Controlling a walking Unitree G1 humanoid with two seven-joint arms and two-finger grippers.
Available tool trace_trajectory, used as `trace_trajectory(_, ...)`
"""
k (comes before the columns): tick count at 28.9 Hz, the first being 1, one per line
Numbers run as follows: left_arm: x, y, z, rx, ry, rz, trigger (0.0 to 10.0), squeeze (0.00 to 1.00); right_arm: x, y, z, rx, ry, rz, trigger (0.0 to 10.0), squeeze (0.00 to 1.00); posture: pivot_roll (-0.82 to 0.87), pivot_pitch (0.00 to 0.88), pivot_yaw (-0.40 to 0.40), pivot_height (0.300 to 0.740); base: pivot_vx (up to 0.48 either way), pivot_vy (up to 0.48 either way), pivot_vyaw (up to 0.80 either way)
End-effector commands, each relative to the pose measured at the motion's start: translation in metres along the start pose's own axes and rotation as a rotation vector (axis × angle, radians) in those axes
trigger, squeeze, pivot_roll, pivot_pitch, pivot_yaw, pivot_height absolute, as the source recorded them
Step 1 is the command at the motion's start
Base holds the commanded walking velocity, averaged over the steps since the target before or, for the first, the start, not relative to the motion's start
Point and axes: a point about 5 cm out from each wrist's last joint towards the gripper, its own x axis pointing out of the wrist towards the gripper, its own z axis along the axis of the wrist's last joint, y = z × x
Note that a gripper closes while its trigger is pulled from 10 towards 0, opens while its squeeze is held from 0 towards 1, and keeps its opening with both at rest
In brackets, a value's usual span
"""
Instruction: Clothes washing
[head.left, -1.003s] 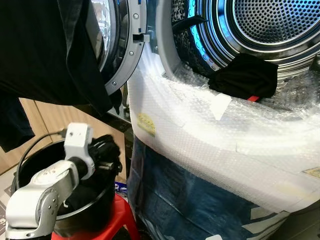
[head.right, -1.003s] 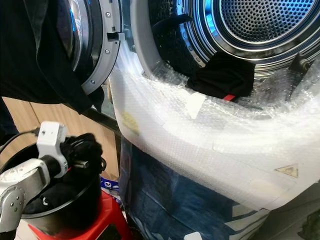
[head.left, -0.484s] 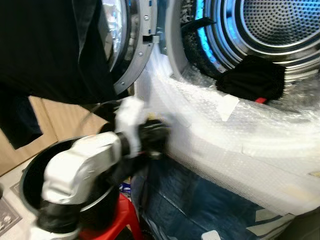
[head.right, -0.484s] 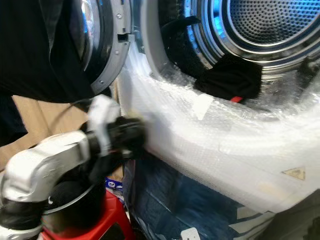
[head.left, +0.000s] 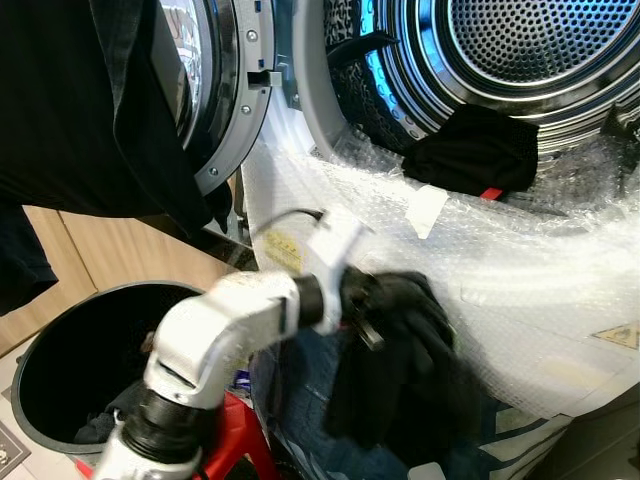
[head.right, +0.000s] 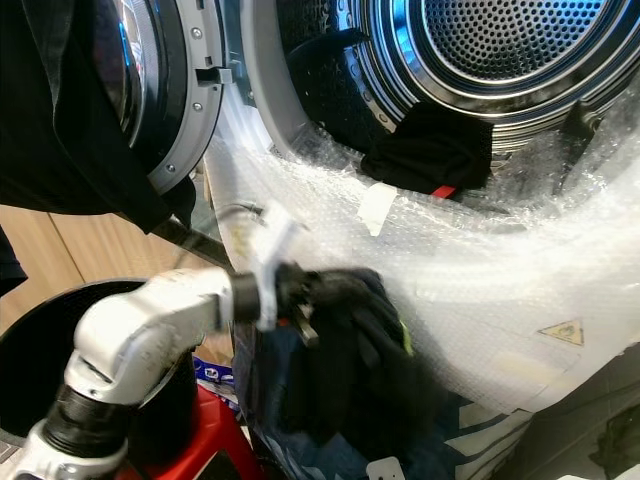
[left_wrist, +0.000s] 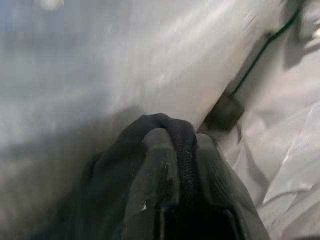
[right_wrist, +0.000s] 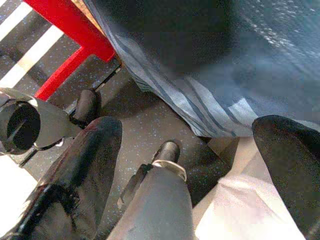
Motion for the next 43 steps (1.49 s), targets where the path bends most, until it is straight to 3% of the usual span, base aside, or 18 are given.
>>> trace_trajectory(1, -0.006, 0.008, 0.002, 0.011, -0.014, 0.057, 0.0, 0.00, -0.001, -0.006, 0.002, 0.000, -0.029, -0.003, 10.0, 0.00, 0.08, 0.000, -0.018, 0.740, 0.000, 0.000, 0.00)
trace_trajectory(9, -0.019, 0.020, -0.007, -0.048, -0.022, 0.159, 0.0, 0.00, -0.004, -0.005, 0.009, -0.099, -0.109, 0.158, 10.0, 0.00, 0.05, 0.000, -0.022, 0.740, 0.000, 0.000, 0.00)
trace_trajectory(10, -0.021, 0.022, -0.010, -0.060, -0.017, 0.176, 0.0, 0.00, -0.006, -0.003, 0.011, -0.135, -0.135, 0.213, 10.0, 0.21, 0.05, 0.006, -0.027, 0.740, 0.000, 0.000, 0.00)
trace_trajectory(11, -0.024, 0.023, -0.014, -0.067, -0.007, 0.189, 0.0, 0.00, -0.008, -0.001, 0.013, -0.165, -0.163, 0.265, 10.0, 0.66, 0.05, 0.006, -0.027, 0.740, 0.000, 0.000, 0.00)
trace_trajectory(12, -0.025, 0.023, -0.017, -0.072, -0.001, 0.197, 0.0, 0.00, -0.009, 0.000, 0.014, -0.185, -0.182, 0.298, 10.0, 0.66, 0.05, 0.012, -0.029, 0.740, 0.000, 0.000, 0.00)
trace_trajectory(13, -0.028, 0.024, -0.021, -0.079, 0.013, 0.208, 0.0, 0.00, -0.011, 0.001, 0.016, -0.183, -0.213, 0.356, 10.0, 1.00, 0.05, 0.016, -0.032, 0.740, 0.000, 0.000, 0.00)
trace_trajectory(18, -0.036, 0.025, -0.037, -0.095, 0.060, 0.222, 0.0, 0.00, -0.022, -0.001, 0.023, -0.160, -0.311, 0.510, 10.0, 1.00, 0.04, 0.024, -0.034, 0.740, 0.000, 0.000, 0.00)
trace_trajectory(22, -0.048, 0.029, -0.064, -0.119, 0.161, 0.249, 0.0, 0.00, -0.042, -0.012, 0.031, -0.152, -0.413, 0.646, 10.0, 1.00, 0.03, 0.029, -0.038, 0.740, 0.000, 0.000, 0.00)
trace_trajectory(26, -0.050, 0.029, -0.071, -0.121, 0.187, 0.251, 0.0, 0.00, -0.048, -0.015, 0.034, -0.155, -0.437, 0.661, 10.0, 1.00, 0.03, 0.029, -0.038, 0.740, 0.000, 0.000, 0.00)
trace_trajectory(30, -0.046, 0.027, -0.082, -0.129, 0.217, 0.237, 0.0, 0.00, -0.057, -0.024, 0.055, -0.160, -0.551, 0.616, 10.0, 1.00, 0.02, 0.030, -0.032, 0.740, 0.000, 0.000, 0.00)
trace_trajectory(31, -0.042, 0.025, -0.085, -0.135, 0.217, 0.218, 0.0, 0.00, -0.063, -0.026, 0.070, -0.156, -0.620, 0.603, 10.0, 1.00, 0.00, 0.029, -0.026, 0.740, 0.000, 0.000, 0.00)
trace_trajectory(33, -0.041, 0.024, -0.085, -0.138, 0.215, 0.212, 0.0, 0.00, -0.064, -0.026, 0.074, -0.153, -0.636, 0.603, 10.0, 1.00, 0.00, 0.029, -0.026, 0.740, 0.000, 0.000, 0.00)
trace_trajectory(36, -0.034, 0.018, -0.087, -0.137, 0.223, 0.168, 0.0, 0.00, -0.068, -0.006, 0.087, -0.239, -0.648, 0.623, 10.0, 1.00, -0.02, 0.019, -0.015, 0.740, 0.000, 0.000, 0.00)
trace_trajectory(37, -0.033, 0.016, -0.087, -0.135, 0.223, 0.157, 0.0, 0.00, -0.071, 0.000, 0.090, -0.234, -0.656, 0.654, 10.0, 0.95, -0.02, 0.014, -0.012, 0.740, 0.000, 0.000, 0.00)
trace_trajectory(38, -0.032, 0.015, -0.087, -0.130, 0.223, 0.149, 0.0, 0.00, -0.073, 0.005, 0.093, -0.231, -0.665, 0.680, 10.0, 0.00, -0.02, 0.014, -0.012, 0.740, 0.000, 0.000, 0.00)
trace_trajectory(43, -0.029, 0.014, -0.085, -0.119, 0.215, 0.128, 0.0, 0.00, -0.074, 0.025, 0.097, -0.304, -0.644, 0.730, 10.0, 0.00, -0.02, 0.000, -0.005, 0.740, 0.000, 0.000, 0.00)
